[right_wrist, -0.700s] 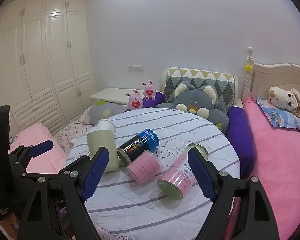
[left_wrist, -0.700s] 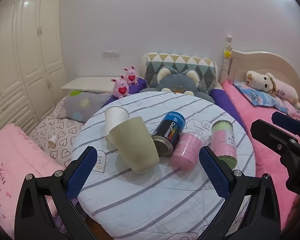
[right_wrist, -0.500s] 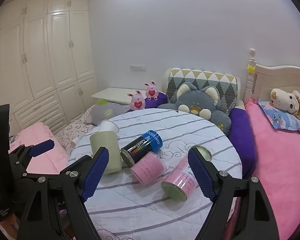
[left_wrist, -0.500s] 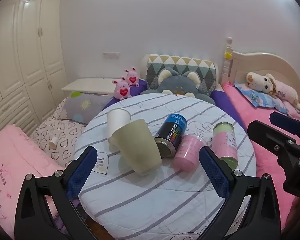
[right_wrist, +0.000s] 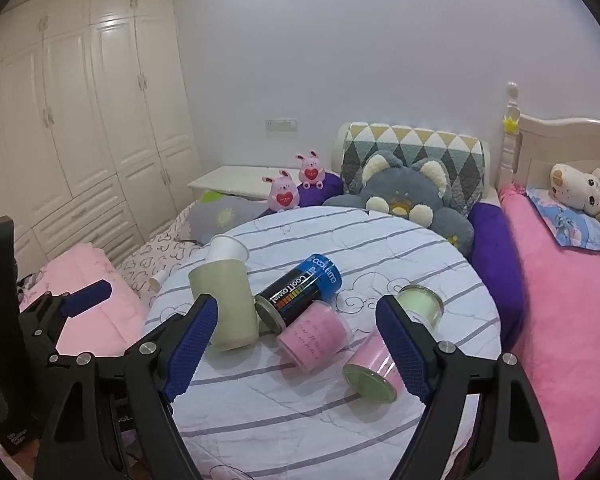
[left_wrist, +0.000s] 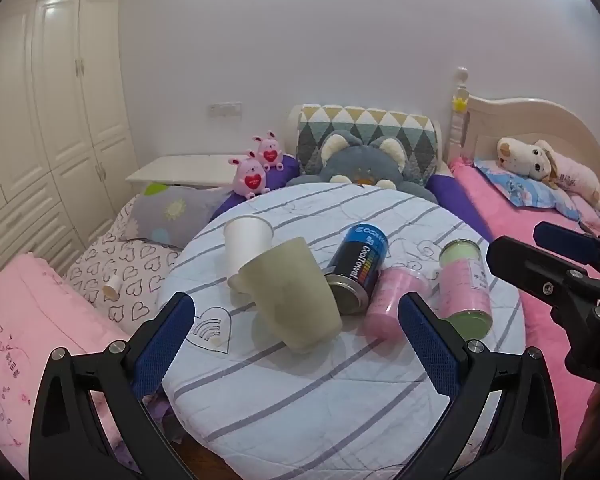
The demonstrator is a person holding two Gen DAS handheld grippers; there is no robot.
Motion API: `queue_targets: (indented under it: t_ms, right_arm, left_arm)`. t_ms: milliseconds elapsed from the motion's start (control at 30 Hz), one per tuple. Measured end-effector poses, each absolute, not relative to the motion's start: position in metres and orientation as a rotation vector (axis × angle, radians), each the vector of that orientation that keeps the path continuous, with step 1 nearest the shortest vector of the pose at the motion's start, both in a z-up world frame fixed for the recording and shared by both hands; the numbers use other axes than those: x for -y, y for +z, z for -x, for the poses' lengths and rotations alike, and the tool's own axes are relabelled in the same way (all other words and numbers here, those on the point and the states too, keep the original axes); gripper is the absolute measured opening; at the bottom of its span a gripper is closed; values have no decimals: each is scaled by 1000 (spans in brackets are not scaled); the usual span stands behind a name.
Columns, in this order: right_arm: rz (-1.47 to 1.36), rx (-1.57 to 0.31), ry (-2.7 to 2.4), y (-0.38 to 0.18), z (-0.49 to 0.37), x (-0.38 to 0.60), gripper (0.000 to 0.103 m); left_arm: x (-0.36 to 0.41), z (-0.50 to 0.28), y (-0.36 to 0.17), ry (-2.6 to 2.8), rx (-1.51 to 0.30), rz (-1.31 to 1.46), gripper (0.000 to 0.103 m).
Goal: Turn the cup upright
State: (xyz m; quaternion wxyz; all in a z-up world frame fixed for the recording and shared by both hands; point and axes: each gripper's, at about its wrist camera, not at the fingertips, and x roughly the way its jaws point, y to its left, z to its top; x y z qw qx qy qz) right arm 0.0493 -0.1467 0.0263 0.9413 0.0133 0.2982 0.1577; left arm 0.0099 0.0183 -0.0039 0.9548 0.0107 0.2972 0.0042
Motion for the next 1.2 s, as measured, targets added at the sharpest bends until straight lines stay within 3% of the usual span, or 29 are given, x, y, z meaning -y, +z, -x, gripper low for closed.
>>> queue_targets:
  t_ms: [933,1200]
  right_arm:
    - [-23,-655,322,25,-68,135,83]
    - [-45,-541,266,37,-46,169,83]
  left_arm:
    - [-16,-25,-3,-30,-626,-5,103]
    - [7,-10,12,-25,-530,-24,103]
